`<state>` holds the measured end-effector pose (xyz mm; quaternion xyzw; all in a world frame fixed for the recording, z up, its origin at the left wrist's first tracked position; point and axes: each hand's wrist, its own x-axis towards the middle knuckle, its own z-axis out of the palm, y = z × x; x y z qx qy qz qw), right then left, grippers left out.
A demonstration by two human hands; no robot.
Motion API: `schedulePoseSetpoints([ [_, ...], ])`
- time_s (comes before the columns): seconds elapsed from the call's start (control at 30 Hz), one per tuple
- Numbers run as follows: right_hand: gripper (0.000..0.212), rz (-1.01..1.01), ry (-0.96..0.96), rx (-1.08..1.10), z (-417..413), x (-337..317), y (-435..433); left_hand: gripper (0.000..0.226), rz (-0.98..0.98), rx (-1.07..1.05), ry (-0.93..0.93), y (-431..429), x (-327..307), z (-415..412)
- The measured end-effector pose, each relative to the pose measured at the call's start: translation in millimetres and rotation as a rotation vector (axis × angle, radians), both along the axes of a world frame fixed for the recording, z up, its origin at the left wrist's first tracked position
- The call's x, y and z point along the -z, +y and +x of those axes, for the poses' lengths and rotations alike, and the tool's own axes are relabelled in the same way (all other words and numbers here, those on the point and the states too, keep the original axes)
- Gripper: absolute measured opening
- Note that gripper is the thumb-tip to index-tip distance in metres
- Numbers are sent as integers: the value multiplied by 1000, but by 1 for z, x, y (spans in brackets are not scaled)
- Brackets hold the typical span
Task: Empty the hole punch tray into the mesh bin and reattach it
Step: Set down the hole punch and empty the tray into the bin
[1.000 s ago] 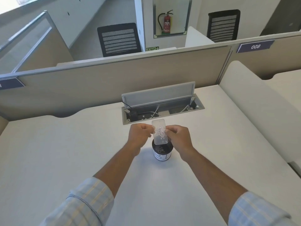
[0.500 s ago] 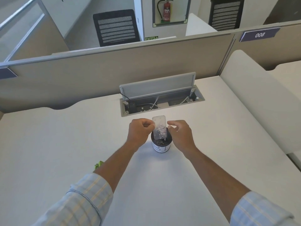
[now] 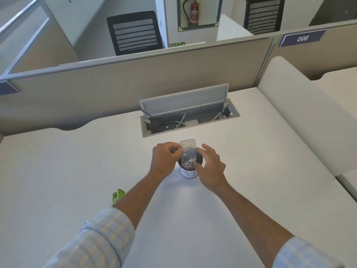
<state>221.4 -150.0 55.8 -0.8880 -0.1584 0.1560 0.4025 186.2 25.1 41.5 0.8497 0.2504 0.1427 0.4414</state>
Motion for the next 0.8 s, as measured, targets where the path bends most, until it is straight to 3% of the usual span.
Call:
schedulePoseSetpoints([
  [0.17, 69, 34, 27, 68, -1, -3, -1, 10, 42, 13, -22, 0, 0, -3],
  [0.33, 62, -3, 31, 3, -4, -1, 0, 14, 83, 19, -26, -2, 1, -3],
  [0.5, 70, 15, 43, 59, -5, 1, 1, 14, 96, 13, -37, -4, -1, -5],
  [0.63, 61, -8, 18, -1, -6, 5, 0, 14, 84, 8, -49, -5, -3, -8],
  [0.8, 72, -2, 12, 29, -5, 6, -1, 12, 58, 0, -73, -8, -8, -9],
])
